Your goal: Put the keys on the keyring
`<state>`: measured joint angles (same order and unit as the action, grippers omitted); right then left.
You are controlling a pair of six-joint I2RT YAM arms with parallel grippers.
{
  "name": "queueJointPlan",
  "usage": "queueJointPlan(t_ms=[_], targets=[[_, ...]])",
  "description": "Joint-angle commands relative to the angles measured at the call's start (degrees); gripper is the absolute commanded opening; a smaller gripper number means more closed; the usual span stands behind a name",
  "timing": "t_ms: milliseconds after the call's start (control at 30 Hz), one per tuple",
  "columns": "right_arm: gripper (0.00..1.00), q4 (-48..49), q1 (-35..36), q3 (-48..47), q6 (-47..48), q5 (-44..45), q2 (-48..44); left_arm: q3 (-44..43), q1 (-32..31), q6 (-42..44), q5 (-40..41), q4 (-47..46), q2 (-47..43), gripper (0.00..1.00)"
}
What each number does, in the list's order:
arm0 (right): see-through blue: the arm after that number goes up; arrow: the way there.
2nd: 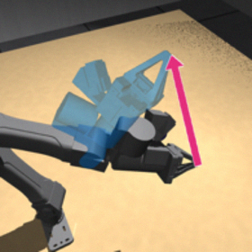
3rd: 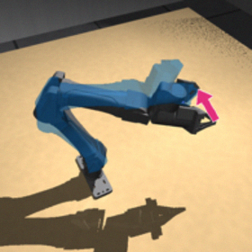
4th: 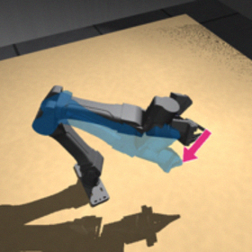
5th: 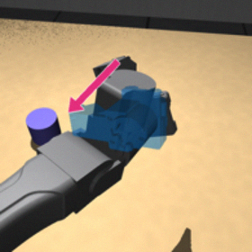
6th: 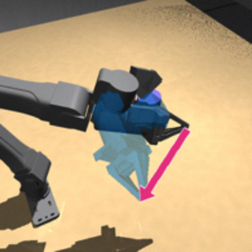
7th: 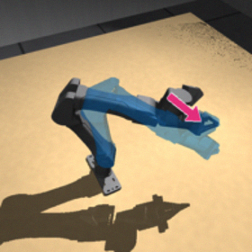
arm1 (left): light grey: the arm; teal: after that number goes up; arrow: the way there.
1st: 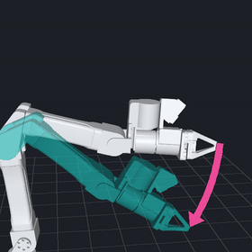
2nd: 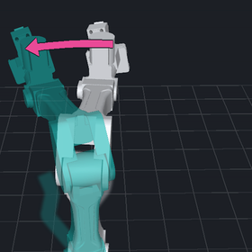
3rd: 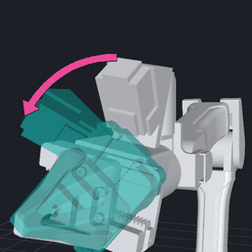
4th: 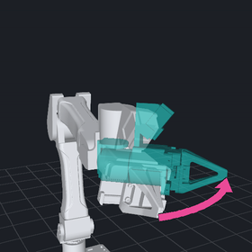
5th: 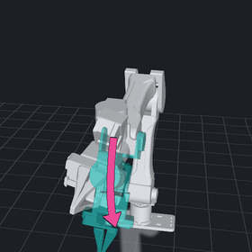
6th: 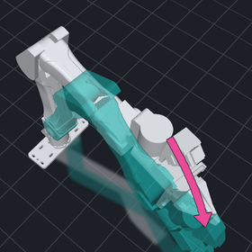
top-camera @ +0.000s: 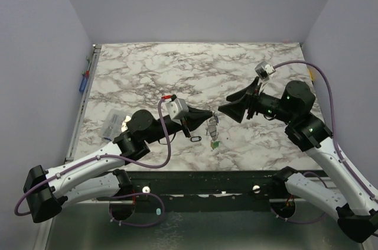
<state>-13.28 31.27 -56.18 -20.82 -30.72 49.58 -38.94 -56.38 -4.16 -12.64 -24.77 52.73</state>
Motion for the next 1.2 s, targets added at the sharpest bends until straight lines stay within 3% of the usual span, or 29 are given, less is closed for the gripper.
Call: queueJointPlan(t_ms=[0,433,600,1167], targets=[[0.73,1.3,-0.3,-1.3,5.2,-1.9,-3.4,-0.4,-0.3,-1.6,-1.6,-3.8,-2.3,0.0],[0.73,9.9,-0.3,-0.6,6.8,-17.2,-4.0,-0.9,-0.4,-9.7,-5.9,-11.4,-2.5,0.0],[0.67,12.2,-0.2,-0.8,8.0,-22.1,-3.5,-1.5,-0.3,-11.5,-7.6,-13.5,-1.8,0.0],[0.43,12.8,-0.3,-1.0,8.9,-26.2,-2.3,-2.2,-0.4,-14.5,-11.1,-18.9,0.3,0.0]])
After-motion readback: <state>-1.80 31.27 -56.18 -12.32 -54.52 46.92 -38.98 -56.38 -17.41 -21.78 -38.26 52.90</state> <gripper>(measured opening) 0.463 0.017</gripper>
